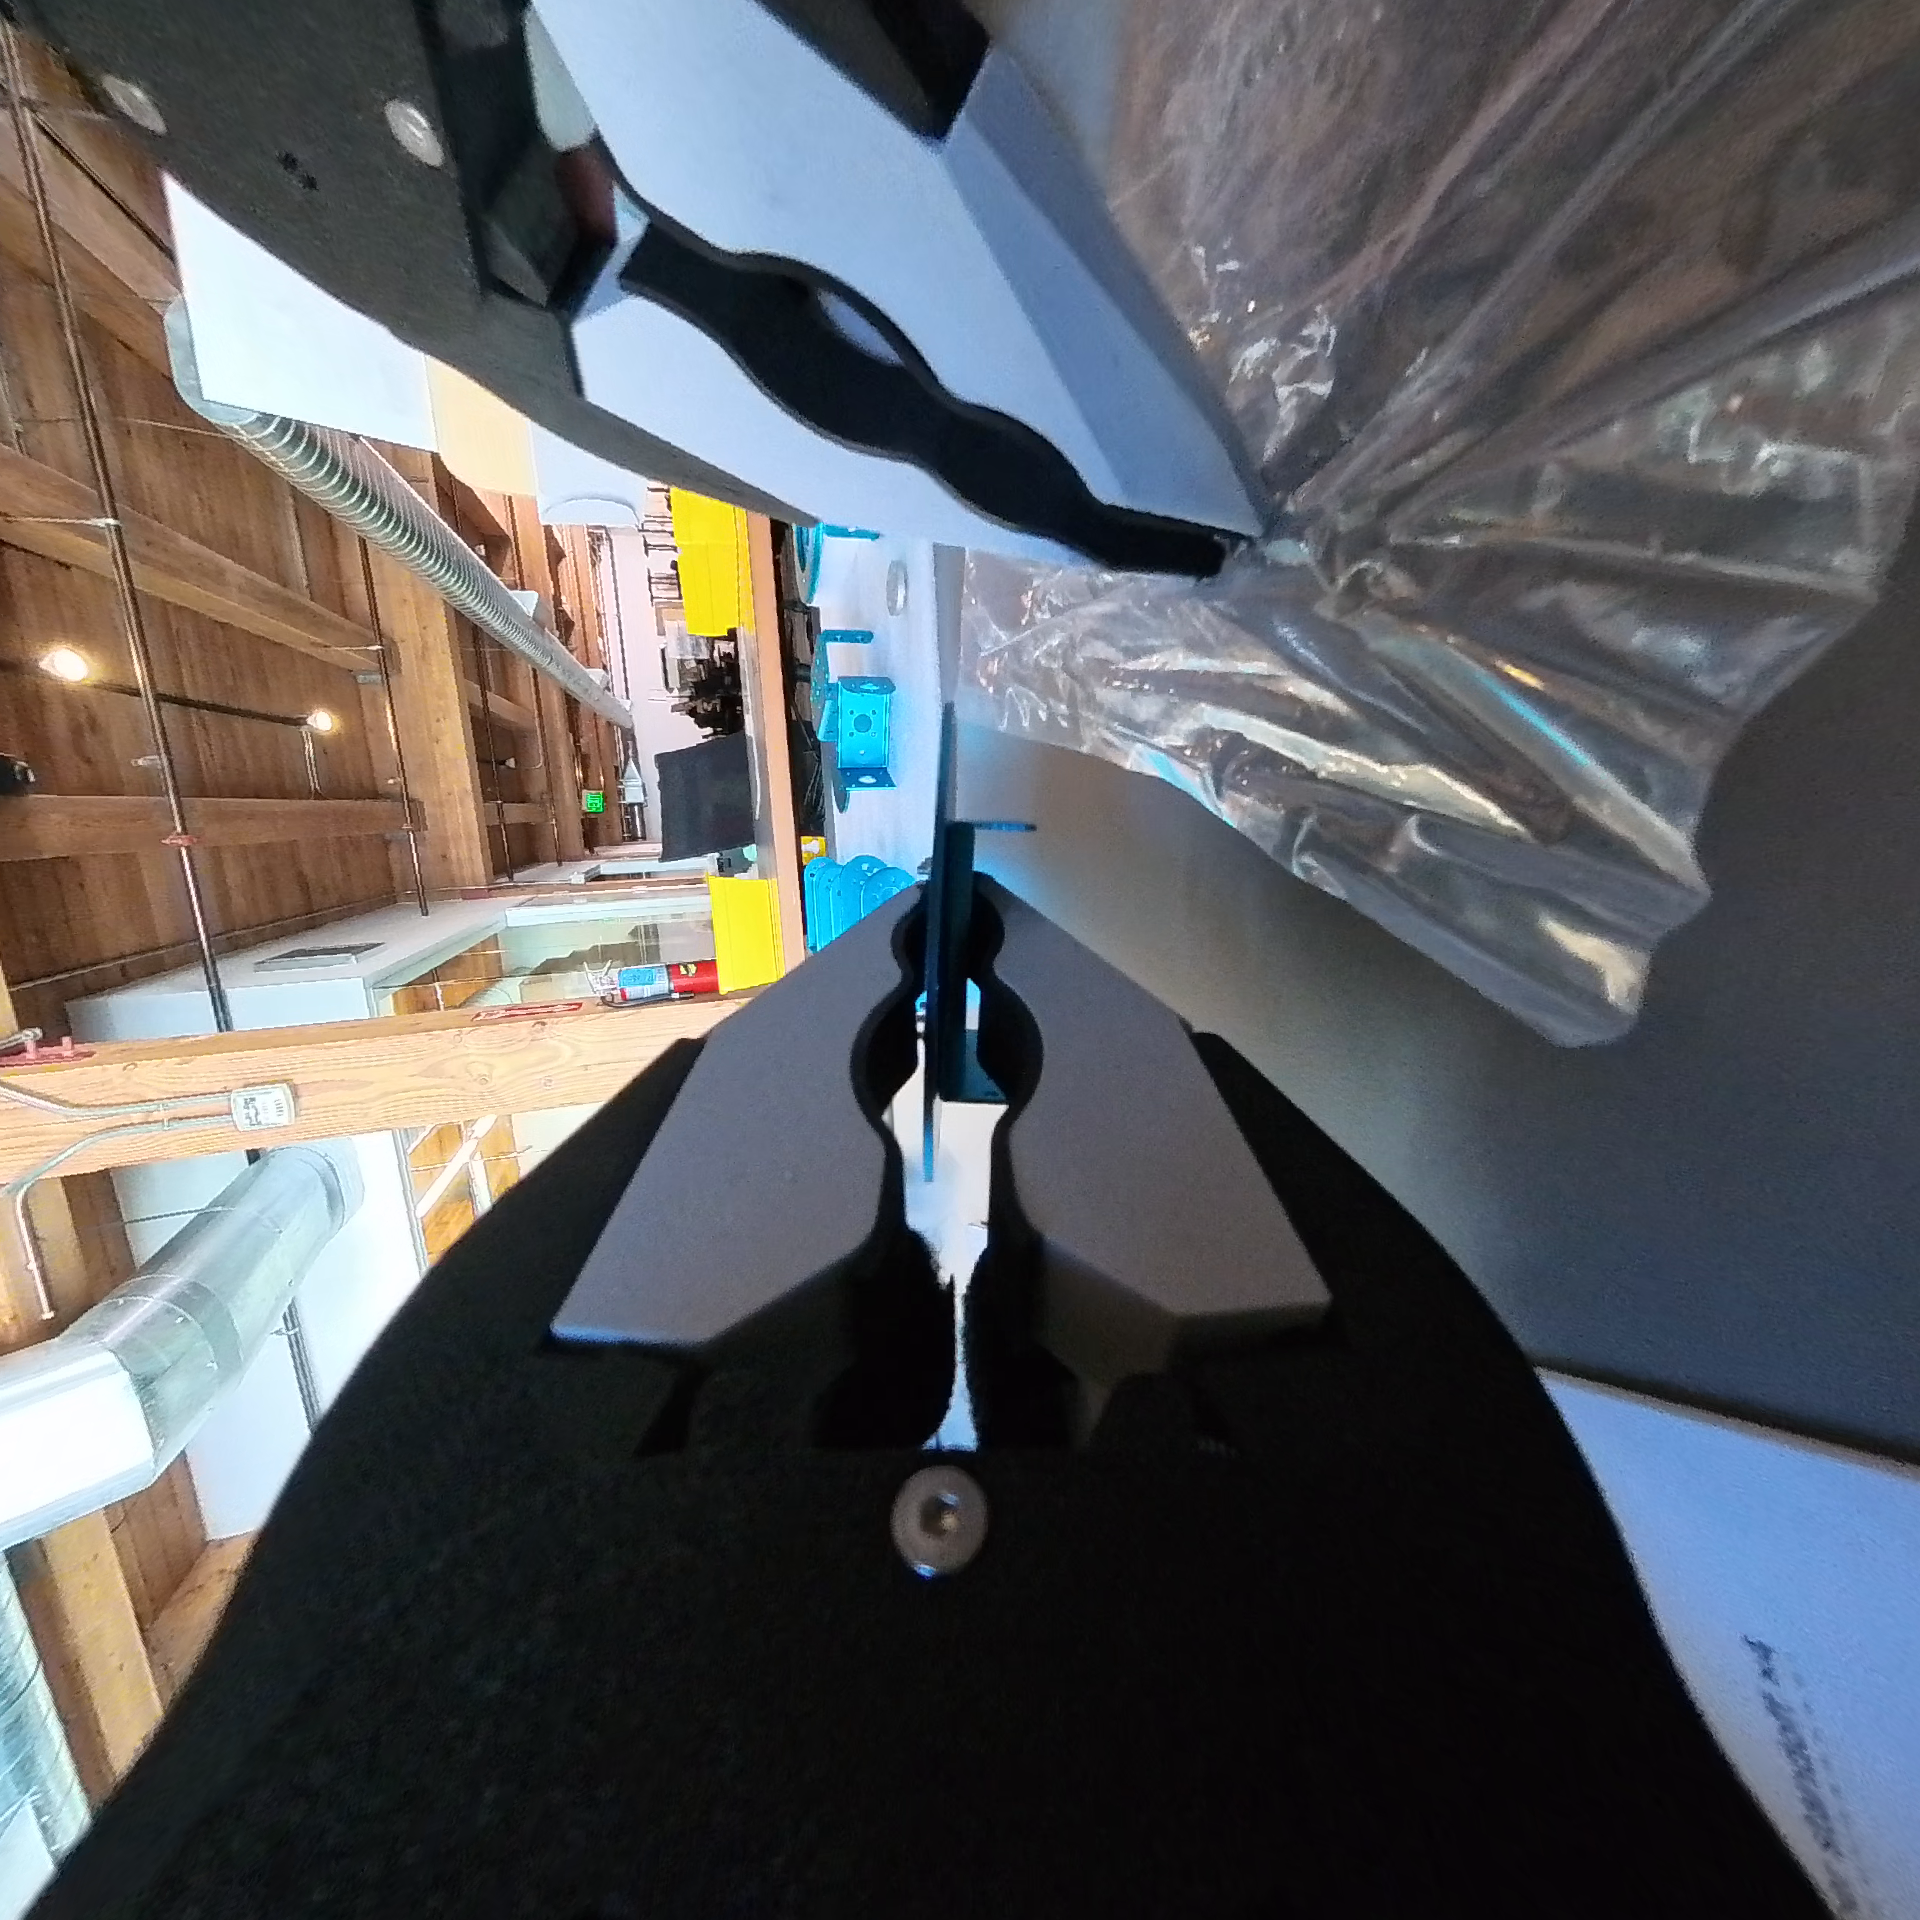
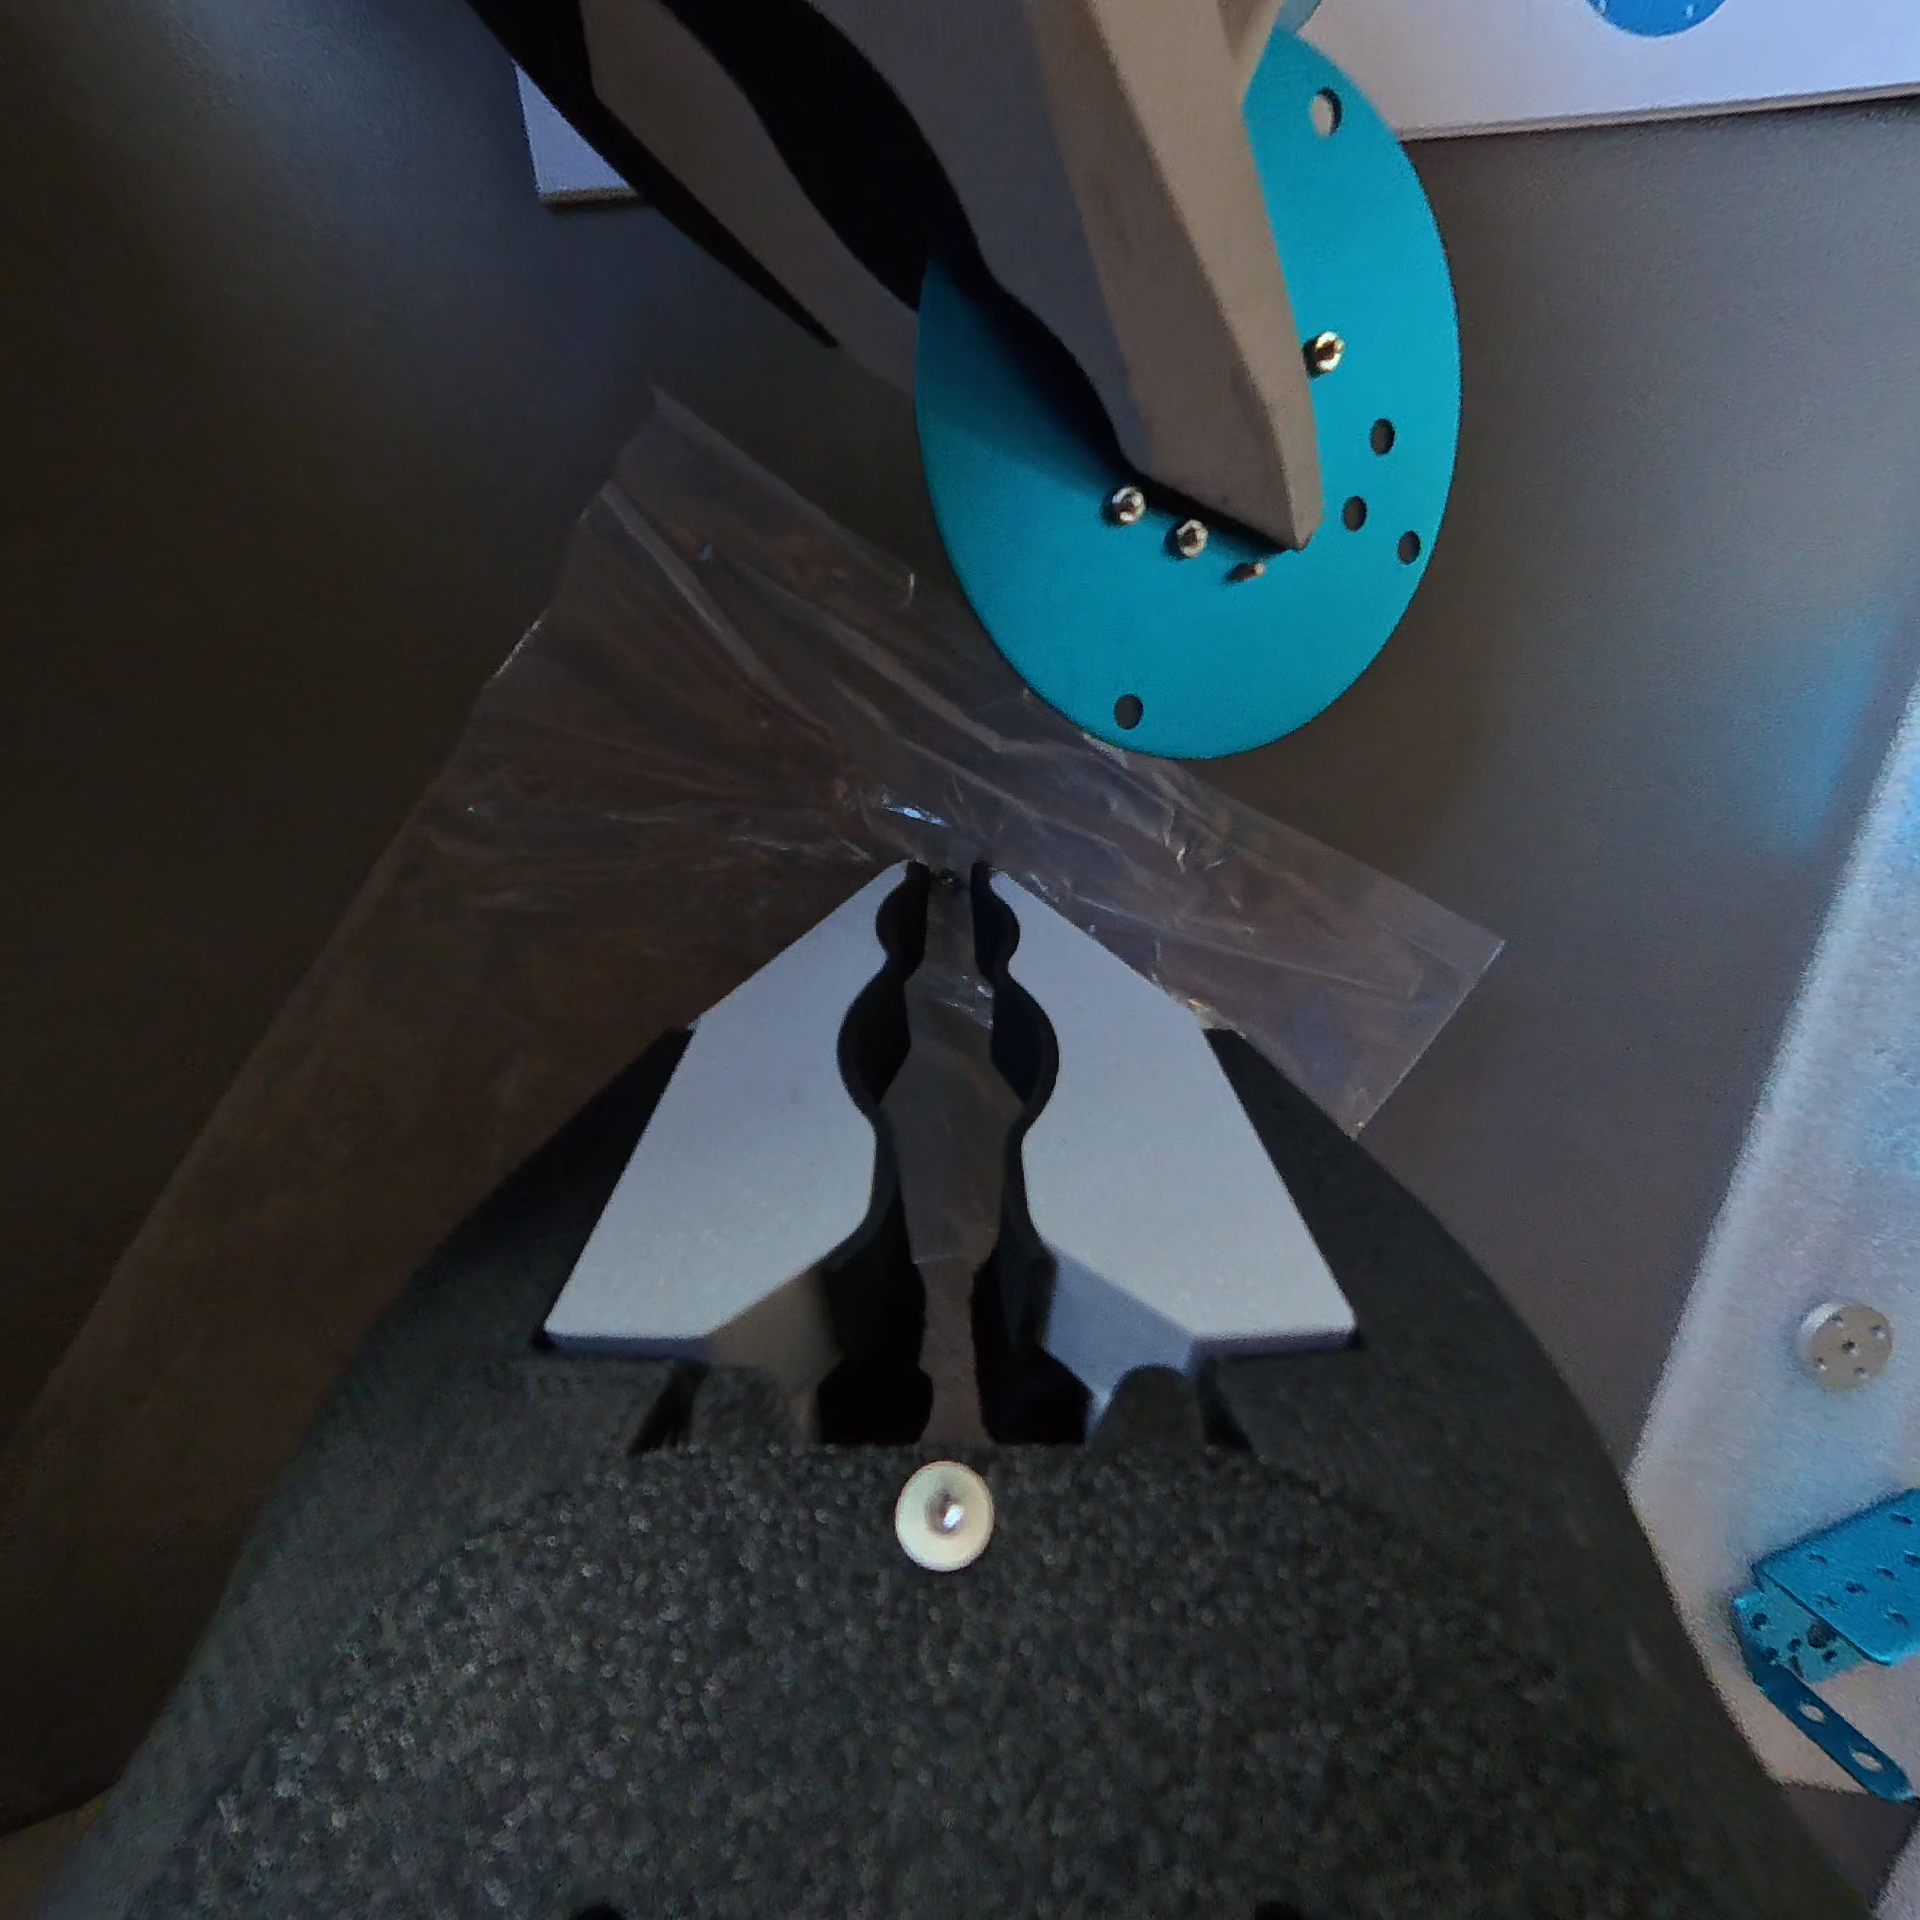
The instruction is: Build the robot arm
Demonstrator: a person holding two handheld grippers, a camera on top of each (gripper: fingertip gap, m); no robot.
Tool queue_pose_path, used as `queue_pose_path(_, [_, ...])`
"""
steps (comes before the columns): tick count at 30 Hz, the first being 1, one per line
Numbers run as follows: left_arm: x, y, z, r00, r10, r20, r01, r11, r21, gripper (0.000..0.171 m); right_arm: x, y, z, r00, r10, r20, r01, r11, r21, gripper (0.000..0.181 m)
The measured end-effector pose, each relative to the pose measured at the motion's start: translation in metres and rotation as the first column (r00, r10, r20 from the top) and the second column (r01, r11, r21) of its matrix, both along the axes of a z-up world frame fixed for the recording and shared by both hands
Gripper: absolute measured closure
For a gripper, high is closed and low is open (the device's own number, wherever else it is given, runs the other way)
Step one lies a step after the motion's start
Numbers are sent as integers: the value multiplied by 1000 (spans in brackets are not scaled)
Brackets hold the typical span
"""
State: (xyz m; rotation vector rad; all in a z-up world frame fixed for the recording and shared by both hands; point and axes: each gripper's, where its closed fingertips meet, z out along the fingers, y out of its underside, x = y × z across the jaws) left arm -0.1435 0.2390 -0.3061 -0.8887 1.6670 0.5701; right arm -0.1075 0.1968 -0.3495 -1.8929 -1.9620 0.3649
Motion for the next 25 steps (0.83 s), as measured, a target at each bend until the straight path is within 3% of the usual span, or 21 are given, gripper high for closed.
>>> queue_pose_path(15, [3,-4,-3,1000,-19,-11,19,1000,-9,170,1,3,2,1000,22,5,-23,998,66,179])
queue_pose_path(25, [17,-20,-4,996,-85,-21,86,996,36,170,-8,1,54,984,25,-176,-9,996,88,178])
